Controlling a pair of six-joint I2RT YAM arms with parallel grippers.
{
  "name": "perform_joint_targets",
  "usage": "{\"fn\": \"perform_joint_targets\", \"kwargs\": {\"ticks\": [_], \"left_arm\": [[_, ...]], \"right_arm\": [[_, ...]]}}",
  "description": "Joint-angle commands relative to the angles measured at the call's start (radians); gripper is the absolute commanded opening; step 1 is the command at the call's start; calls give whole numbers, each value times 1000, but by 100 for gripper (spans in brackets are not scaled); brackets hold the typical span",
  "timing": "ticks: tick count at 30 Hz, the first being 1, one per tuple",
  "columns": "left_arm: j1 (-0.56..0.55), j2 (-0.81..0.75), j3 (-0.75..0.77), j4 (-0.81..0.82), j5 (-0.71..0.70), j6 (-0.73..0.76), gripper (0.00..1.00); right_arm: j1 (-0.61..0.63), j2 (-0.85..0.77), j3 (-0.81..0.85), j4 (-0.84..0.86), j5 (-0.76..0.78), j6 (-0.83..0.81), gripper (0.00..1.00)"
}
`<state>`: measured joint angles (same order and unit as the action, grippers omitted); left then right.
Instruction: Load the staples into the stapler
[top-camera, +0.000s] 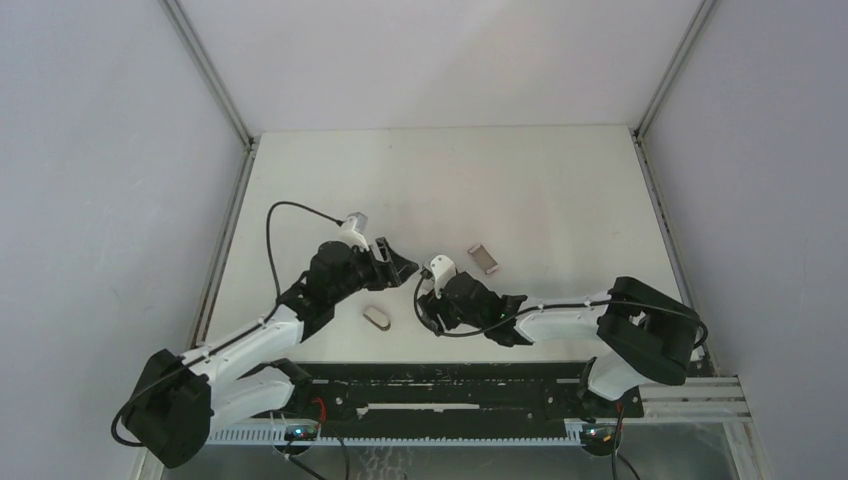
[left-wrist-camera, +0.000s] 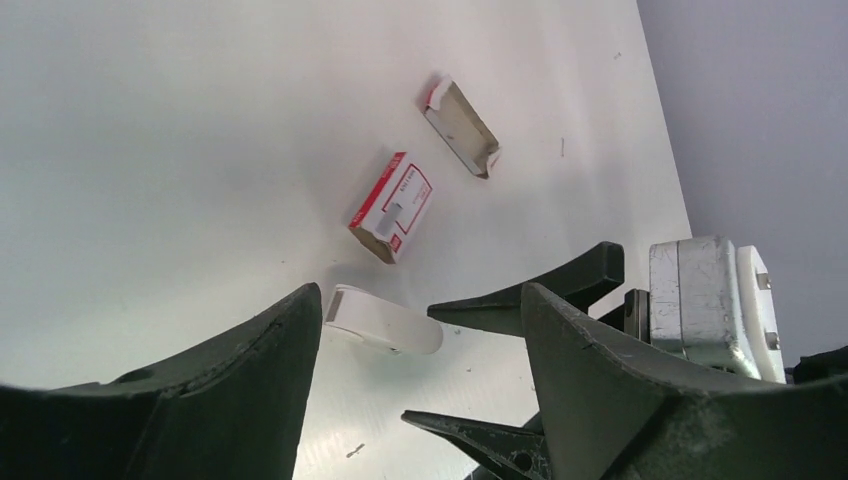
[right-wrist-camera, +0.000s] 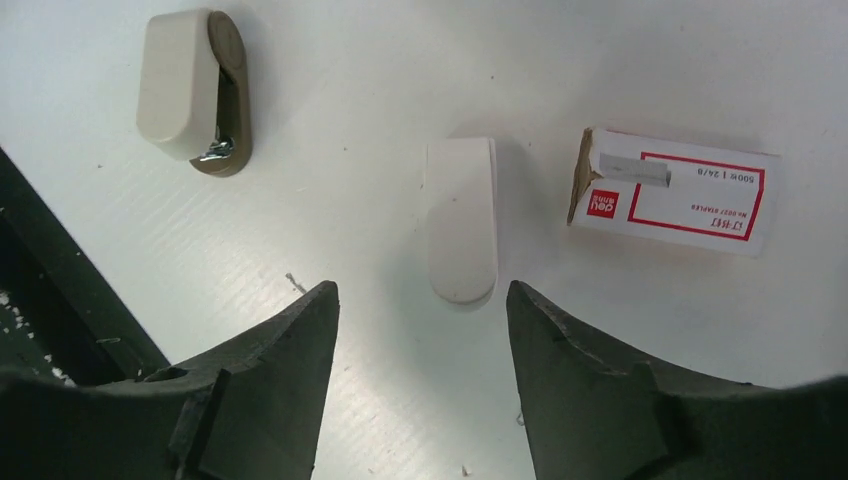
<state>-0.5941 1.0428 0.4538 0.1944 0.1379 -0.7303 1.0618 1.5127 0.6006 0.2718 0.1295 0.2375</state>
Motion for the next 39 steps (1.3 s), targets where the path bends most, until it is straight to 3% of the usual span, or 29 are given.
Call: {"fn": "perform_joint_targets", "kwargs": {"ticks": [1,13,22,33,39], "left_arm": [[35,-61,-44,-46,-39,10,77],[89,-195,-95,-97,2,-24,80],[89,-236,-137,-88,108,-85,80],[80,-182,-237,118,324,-246,79],[43,-161,-231,149,364,-263,71]], "right_arm": [[-1,44,65,-13,14,-69,58],[-19,185,137,-5,21,-90,41],[-18,110,94,46,-79,-85,2],[60,-103,-27,164,-77,-128,0],[97,-175,-37,162,-36,-144,0]]}}
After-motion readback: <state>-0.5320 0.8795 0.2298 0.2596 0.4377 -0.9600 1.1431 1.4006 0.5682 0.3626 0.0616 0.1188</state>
